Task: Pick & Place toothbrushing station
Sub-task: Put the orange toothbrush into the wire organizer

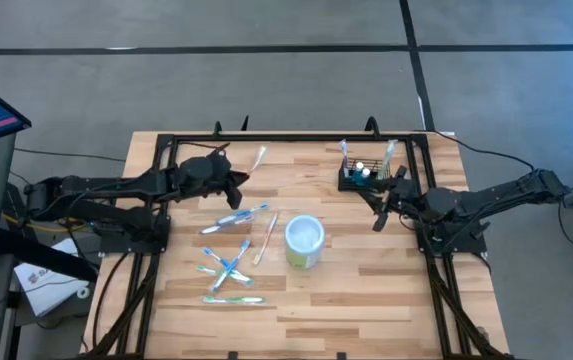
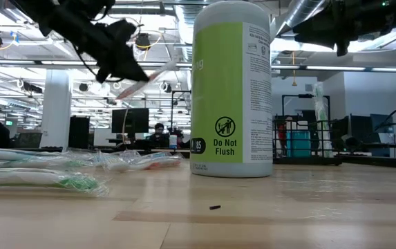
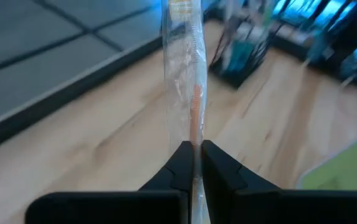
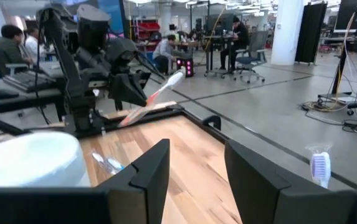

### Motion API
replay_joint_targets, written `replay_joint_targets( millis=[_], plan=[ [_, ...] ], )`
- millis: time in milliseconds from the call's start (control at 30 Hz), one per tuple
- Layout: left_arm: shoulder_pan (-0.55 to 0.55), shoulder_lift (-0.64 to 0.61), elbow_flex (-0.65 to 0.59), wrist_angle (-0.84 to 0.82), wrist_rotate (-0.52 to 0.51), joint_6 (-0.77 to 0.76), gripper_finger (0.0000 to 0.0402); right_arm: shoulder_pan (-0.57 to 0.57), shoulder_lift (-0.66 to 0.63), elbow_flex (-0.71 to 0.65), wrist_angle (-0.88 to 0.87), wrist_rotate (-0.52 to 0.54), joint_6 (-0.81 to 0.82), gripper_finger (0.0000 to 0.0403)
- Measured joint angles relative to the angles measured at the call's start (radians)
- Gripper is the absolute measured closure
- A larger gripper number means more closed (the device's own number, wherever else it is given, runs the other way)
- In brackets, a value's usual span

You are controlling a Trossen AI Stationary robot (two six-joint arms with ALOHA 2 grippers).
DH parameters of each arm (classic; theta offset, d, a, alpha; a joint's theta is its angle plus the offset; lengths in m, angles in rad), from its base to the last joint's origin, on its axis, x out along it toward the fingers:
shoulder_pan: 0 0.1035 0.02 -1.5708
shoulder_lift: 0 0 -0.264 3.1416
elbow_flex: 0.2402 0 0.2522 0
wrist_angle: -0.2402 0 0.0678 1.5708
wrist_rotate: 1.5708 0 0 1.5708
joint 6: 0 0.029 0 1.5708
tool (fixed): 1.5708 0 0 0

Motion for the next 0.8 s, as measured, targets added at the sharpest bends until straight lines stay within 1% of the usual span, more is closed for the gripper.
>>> replay_joint_targets(
  millis=[267,367,467,567,667,800],
  plan=[
    [-0.039,0.01,0.0,0.265,0.077,0.067,0.0394,0.0,0.019,0.0,0.084,-0.056,0.0,0.0258],
    [-0.05,0.02,0.0,0.364,0.084,0.094,0.0393,0.0,0.035,0.0,0.117,-0.062,-0.006,0.0258],
    [-0.051,0.035,0.0,0.465,0.096,0.113,0.0393,-0.006,0.059,0.0,0.175,-0.108,-0.029,0.0258],
    [-0.05,0.056,0.0,0.542,0.125,0.123,0.0394,-0.03,0.093,0.0,0.244,-0.142,-0.053,0.0258],
    [-0.057,0.092,0.0,0.613,0.136,0.123,0.0393,-0.06,0.128,0.0,0.303,-0.163,-0.061,0.0258],
    [-0.063,0.152,0.0,0.704,0.138,0.123,0.0393,-0.102,0.179,0.0,0.394,-0.223,-0.06,0.0258]
  ],
)
